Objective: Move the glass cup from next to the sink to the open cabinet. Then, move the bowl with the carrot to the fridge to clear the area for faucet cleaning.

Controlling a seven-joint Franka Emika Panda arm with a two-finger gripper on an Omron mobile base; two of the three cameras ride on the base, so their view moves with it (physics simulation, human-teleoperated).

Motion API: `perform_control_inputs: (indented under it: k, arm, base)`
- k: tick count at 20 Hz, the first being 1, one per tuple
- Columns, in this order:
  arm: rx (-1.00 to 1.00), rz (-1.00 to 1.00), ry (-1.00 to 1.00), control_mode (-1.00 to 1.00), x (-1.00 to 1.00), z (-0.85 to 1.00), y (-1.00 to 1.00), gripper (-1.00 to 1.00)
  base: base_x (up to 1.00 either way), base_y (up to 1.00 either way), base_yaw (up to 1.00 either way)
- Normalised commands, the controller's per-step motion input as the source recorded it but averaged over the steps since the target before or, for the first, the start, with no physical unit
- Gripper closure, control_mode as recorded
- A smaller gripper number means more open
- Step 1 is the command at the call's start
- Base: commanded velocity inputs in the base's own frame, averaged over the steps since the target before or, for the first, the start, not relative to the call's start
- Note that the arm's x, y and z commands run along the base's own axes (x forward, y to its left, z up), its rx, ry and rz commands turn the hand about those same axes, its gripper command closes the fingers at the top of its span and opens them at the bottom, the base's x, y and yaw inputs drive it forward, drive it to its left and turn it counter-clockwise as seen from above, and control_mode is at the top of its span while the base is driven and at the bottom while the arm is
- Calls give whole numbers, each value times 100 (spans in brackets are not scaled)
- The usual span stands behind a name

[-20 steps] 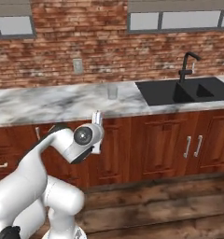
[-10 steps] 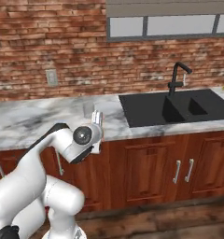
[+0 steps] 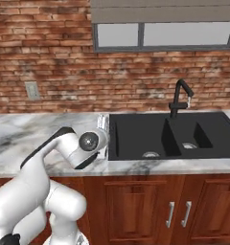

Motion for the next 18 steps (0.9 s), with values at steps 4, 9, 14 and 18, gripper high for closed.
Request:
perform_control_inputs:
  k: [4, 9, 14, 18]
  arm:
    - [0, 29, 30, -100, 50, 7, 4, -100]
    - [-5, 37, 52, -100, 62, 28, 31, -100]
    - [0, 78, 15, -100, 20, 0, 1, -100]
    - [-4, 93, -1, -100, -1, 0, 5, -100]
  base:
    - [18, -1, 7]
    - [0, 0, 0]
    - [0, 0, 0]
    - [0, 0, 0]
